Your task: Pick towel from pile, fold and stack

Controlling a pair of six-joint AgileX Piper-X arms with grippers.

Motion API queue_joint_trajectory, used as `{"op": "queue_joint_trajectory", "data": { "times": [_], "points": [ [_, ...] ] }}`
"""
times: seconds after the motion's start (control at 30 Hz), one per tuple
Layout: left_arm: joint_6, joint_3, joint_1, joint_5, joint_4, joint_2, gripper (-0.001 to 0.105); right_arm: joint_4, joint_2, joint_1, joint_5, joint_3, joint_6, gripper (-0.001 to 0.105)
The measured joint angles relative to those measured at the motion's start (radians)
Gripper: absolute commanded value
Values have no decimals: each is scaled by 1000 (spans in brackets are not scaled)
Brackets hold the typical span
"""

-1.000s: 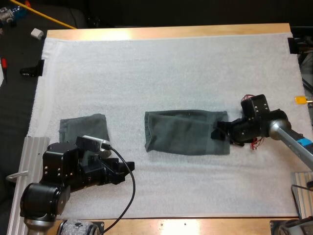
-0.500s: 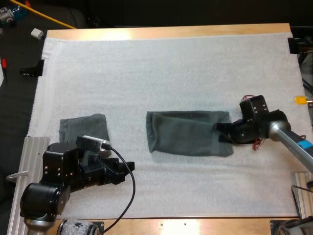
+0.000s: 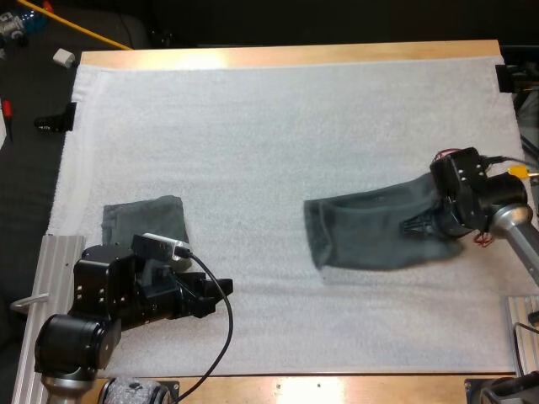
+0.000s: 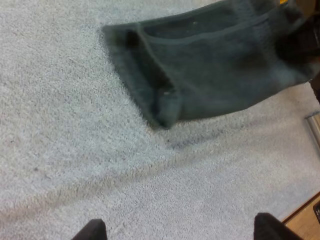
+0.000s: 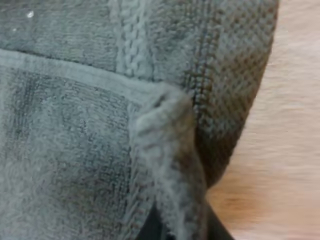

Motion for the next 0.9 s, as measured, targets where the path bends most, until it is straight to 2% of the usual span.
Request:
{"op": "queue_joint_trajectory", "data": {
  "times": [0.17, 0.27, 0.53, 0.63, 0.9],
  "points": [
    [0, 0, 0, 0, 1, 0, 58, 31, -23, 10, 115, -13, 15, 0],
    [0, 0, 0, 0, 1, 0, 58, 35, -25, 15, 115, -13, 12, 0],
    [0, 0, 0, 2, 1, 0, 58, 17, -9, 160, -1, -13, 143, 0],
    [0, 0, 0, 6, 2, 0, 58, -34, 44, 240, -59, -13, 230, 0],
    [0, 0, 0, 15, 6, 0, 58, -188, 173, 302, -204, -13, 428, 0]
  ]
}}
